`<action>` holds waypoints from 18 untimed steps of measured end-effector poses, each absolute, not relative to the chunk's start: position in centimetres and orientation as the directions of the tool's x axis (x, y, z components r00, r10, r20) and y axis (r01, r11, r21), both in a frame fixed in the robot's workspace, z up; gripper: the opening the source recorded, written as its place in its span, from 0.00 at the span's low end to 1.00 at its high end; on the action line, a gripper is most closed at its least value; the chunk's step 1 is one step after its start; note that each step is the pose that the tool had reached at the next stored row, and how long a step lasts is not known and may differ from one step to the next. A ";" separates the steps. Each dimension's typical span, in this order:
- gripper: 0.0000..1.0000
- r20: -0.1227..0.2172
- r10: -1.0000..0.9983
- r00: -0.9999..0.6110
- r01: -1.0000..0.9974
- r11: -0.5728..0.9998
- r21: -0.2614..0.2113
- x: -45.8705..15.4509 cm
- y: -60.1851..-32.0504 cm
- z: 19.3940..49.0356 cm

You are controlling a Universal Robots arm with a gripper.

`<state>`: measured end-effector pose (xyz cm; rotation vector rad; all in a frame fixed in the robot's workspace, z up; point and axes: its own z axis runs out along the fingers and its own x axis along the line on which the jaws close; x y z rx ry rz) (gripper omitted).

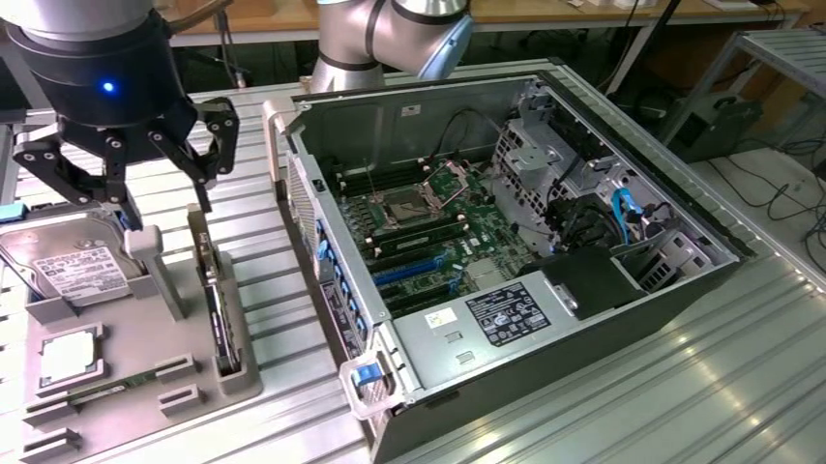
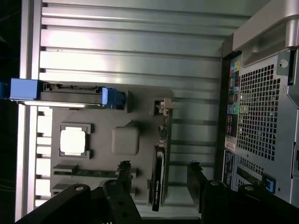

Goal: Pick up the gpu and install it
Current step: 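Pick up the gpu and move the gpu toward the slot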

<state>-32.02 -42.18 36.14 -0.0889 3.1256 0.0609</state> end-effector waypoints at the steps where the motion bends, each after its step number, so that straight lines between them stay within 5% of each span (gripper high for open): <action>1: 0.60 -0.017 -0.056 -0.998 -0.057 0.998 0.038 -32.0 -42.2 36.0; 18: 0.60 -0.042 -0.057 -0.997 -0.058 0.998 0.008 -32.0 -42.2 33.9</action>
